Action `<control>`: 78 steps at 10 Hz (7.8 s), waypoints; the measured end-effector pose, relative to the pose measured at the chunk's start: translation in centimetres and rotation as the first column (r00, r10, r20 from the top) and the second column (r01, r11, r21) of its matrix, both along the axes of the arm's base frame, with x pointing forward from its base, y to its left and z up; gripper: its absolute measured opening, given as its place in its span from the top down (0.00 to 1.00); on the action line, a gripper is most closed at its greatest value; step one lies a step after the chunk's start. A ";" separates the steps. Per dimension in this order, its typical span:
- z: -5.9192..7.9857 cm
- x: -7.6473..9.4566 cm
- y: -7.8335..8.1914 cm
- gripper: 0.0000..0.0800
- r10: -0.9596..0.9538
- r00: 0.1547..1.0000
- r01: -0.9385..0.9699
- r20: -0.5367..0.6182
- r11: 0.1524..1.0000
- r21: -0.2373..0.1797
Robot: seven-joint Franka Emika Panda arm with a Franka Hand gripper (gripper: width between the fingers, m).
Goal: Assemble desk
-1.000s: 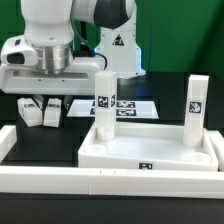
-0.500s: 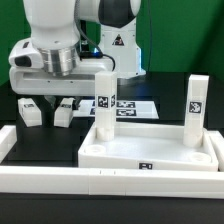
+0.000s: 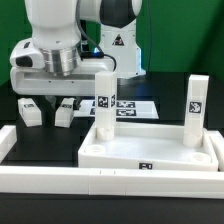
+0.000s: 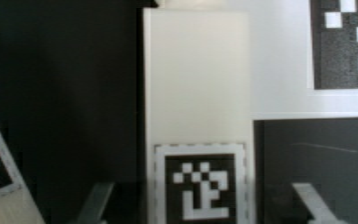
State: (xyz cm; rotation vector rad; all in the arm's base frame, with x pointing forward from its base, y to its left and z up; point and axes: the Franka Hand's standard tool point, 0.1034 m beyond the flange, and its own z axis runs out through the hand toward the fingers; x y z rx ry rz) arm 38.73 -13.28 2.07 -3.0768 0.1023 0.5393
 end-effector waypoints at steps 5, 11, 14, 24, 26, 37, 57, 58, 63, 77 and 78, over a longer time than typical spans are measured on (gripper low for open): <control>0.5 0.2 0.2 0.22 -0.002 1.000 0.002 -0.022 1.000 0.014; 0.4 0.4 -0.3 0.19 0.018 0.997 -0.015 -0.073 0.999 0.040; 0.1 0.8 -0.7 0.19 0.029 0.997 -0.026 -0.073 0.999 0.038; -0.7 2.0 -2.2 0.19 0.053 0.996 -0.050 -0.078 0.998 0.039; -0.7 2.0 -2.1 0.19 0.054 0.995 -0.051 -0.079 0.998 0.040; 2.2 1.6 -1.4 0.19 0.020 0.879 0.061 -0.476 0.986 0.156; 1.0 2.3 -2.3 0.19 0.000 0.808 0.070 -0.589 0.993 0.096; 1.0 2.3 -2.3 0.19 0.000 0.809 0.069 -0.588 0.993 0.095; 0.6 1.9 -2.1 0.19 -0.024 0.799 0.084 -0.601 0.994 0.072; -0.5 2.4 -2.2 0.19 -0.067 0.817 0.094 -0.572 0.995 0.018; -0.5 2.4 -2.3 0.19 -0.071 0.818 0.096 -0.571 0.995 0.015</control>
Offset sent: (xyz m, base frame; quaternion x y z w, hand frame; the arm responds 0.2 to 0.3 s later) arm 0.0016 0.0003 0.0093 0.0049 -0.0273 -0.0071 0.9996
